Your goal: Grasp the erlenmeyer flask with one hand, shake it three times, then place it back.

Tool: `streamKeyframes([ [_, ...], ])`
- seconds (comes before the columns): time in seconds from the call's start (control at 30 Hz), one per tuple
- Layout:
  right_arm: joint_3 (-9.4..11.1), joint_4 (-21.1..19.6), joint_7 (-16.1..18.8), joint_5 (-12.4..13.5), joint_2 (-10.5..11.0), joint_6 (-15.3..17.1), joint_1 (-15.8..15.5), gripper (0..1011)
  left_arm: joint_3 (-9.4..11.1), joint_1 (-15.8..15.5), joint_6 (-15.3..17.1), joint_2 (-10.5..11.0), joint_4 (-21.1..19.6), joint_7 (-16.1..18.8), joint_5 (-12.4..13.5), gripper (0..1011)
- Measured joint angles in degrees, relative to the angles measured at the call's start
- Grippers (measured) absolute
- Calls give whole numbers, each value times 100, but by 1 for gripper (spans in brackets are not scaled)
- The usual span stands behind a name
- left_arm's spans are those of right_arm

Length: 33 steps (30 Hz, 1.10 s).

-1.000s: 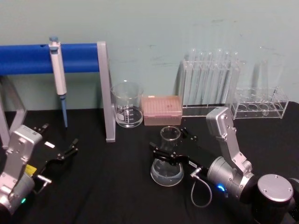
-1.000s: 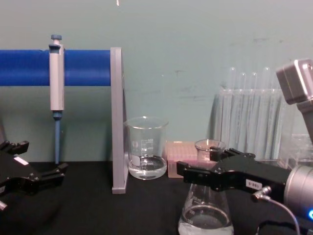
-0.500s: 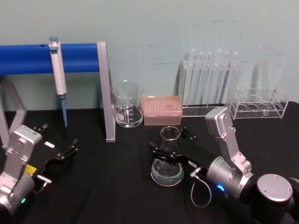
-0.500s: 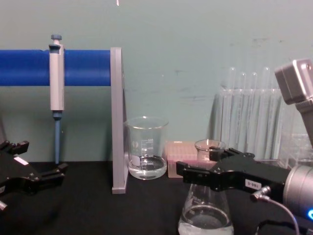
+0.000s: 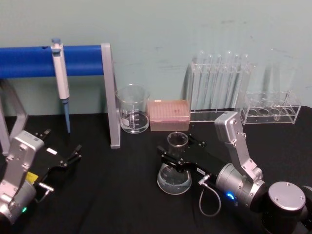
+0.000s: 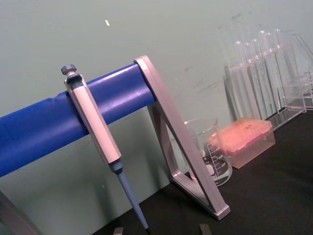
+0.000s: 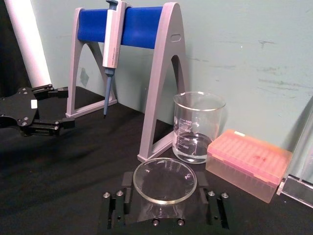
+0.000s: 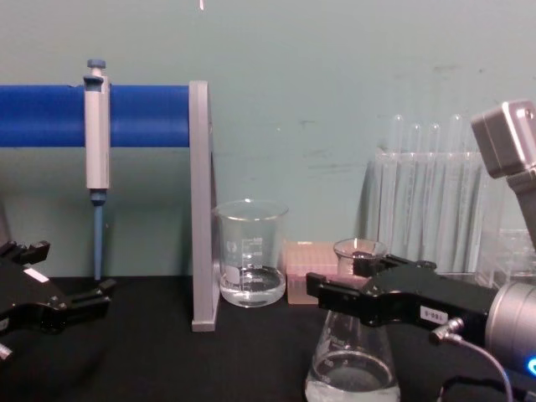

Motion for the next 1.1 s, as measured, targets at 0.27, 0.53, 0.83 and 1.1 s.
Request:
streamKeyframes([
  [0.27, 0, 0, 0, 3, 0, 0, 0, 567, 0, 0, 0, 0, 0, 0, 0, 1001],
  [0.53, 0, 0, 0, 8, 0, 0, 0, 453, 0, 0, 0, 0, 0, 0, 0, 1001],
  [0.83, 0, 0, 0, 9, 0, 0, 0, 453, 0, 0, 0, 0, 0, 0, 0, 1001],
  [1.1, 26, -20, 13, 57, -4, -7, -30, 452, 0, 0, 0, 0, 0, 0, 0, 1001],
])
